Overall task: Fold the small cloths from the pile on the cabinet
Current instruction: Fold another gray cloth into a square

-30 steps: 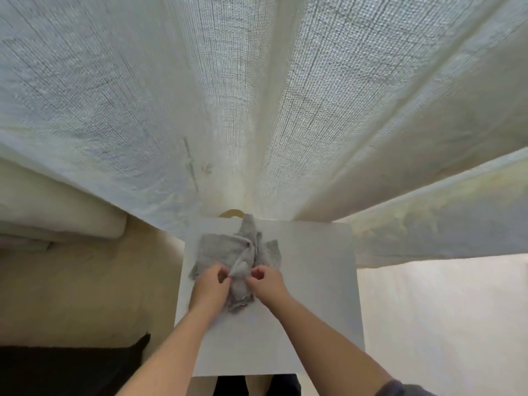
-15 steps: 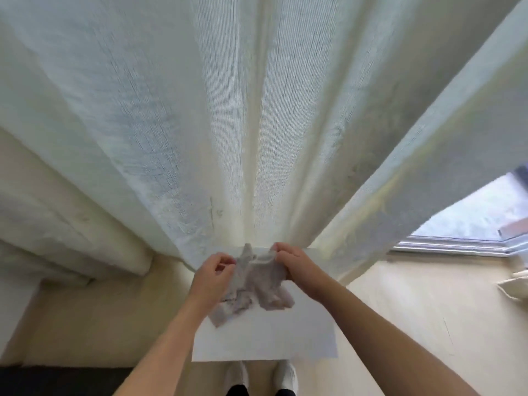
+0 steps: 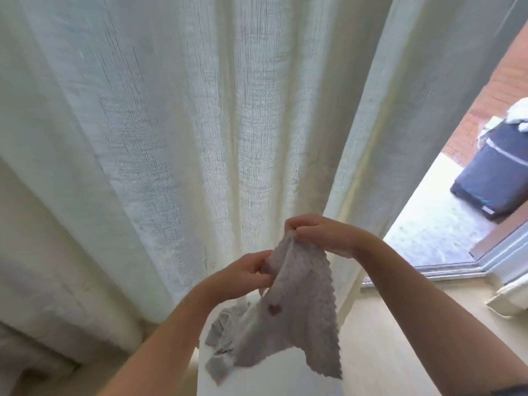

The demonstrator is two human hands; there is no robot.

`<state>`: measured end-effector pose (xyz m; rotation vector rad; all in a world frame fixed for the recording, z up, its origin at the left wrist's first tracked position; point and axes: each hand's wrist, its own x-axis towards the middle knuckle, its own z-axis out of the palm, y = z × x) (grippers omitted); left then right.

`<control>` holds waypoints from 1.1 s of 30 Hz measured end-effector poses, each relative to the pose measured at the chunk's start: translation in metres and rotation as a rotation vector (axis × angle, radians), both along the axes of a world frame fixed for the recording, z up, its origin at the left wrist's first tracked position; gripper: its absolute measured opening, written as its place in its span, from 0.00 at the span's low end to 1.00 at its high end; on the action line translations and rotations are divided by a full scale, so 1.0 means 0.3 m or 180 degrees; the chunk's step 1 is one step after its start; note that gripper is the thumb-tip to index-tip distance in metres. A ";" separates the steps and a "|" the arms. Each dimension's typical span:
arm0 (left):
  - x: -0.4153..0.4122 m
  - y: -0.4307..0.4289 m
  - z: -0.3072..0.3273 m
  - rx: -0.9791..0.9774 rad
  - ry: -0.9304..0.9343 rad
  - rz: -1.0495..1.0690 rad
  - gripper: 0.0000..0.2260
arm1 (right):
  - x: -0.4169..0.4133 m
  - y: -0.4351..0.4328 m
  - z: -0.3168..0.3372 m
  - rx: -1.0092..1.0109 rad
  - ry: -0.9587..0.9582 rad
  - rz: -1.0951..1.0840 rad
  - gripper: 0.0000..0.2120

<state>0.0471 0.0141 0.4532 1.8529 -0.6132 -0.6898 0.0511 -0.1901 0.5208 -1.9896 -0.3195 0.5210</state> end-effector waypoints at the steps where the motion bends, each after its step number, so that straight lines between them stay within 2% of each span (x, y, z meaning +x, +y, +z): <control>1: 0.003 -0.001 0.016 0.0073 -0.0015 -0.0064 0.14 | 0.003 -0.011 0.014 -0.0052 -0.0105 -0.0047 0.06; 3: 0.013 0.007 0.043 0.0039 -0.0012 0.0024 0.15 | 0.009 -0.027 0.028 0.0050 -0.0324 -0.0316 0.05; 5: 0.021 0.021 0.073 -0.0198 0.0148 0.0224 0.04 | 0.007 -0.052 0.001 0.0737 -0.0126 -0.0734 0.05; 7: 0.040 0.032 0.098 -0.0394 0.0394 0.0402 0.13 | 0.005 -0.069 -0.064 0.1601 0.0505 -0.0921 0.22; 8: 0.048 0.034 0.110 -0.0441 0.0461 0.0478 0.13 | -0.004 -0.064 -0.103 0.1969 0.0845 -0.0929 0.29; 10: 0.062 0.031 0.128 -0.0500 0.0527 0.0601 0.10 | -0.015 -0.045 -0.178 0.2508 0.1455 -0.0888 0.35; 13: 0.086 0.035 0.142 -0.0611 0.0649 0.0850 0.10 | -0.021 -0.012 -0.241 0.2294 0.1678 -0.0722 0.40; 15: 0.101 0.048 0.133 -0.0712 0.0761 0.0958 0.11 | -0.020 -0.009 -0.248 0.2026 0.1412 -0.0488 0.33; 17: 0.108 0.058 0.131 -0.0869 0.0855 0.1120 0.10 | -0.014 -0.011 -0.219 0.2026 0.1370 -0.0704 0.24; 18: 0.112 0.064 0.126 -0.0965 0.0947 0.1217 0.10 | -0.010 -0.016 -0.215 0.2224 0.1443 -0.0940 0.22; 19: 0.117 0.069 0.121 -0.1059 0.1065 0.1339 0.10 | -0.002 -0.024 -0.231 0.2634 0.1534 -0.1274 0.25; 22: 0.133 0.088 0.105 -0.1312 0.1370 0.1734 0.13 | -0.006 -0.003 -0.274 0.3549 0.1735 -0.2038 0.38; 24: 0.139 0.100 0.095 -0.1461 0.1516 0.1955 0.16 | -0.024 0.030 -0.303 0.3831 0.1868 -0.2066 0.43; 27: 0.142 0.126 0.082 -0.1660 0.1610 0.2192 0.16 | -0.024 0.046 -0.326 0.4119 0.1717 -0.2104 0.44; 29: 0.142 0.141 0.071 -0.1781 0.1674 0.2350 0.16 | -0.018 0.056 -0.321 0.4107 0.1695 -0.2020 0.42; 33: 0.132 0.157 0.054 -0.1821 0.1822 0.2590 0.14 | -0.004 0.081 -0.337 0.3439 0.2062 -0.1724 0.38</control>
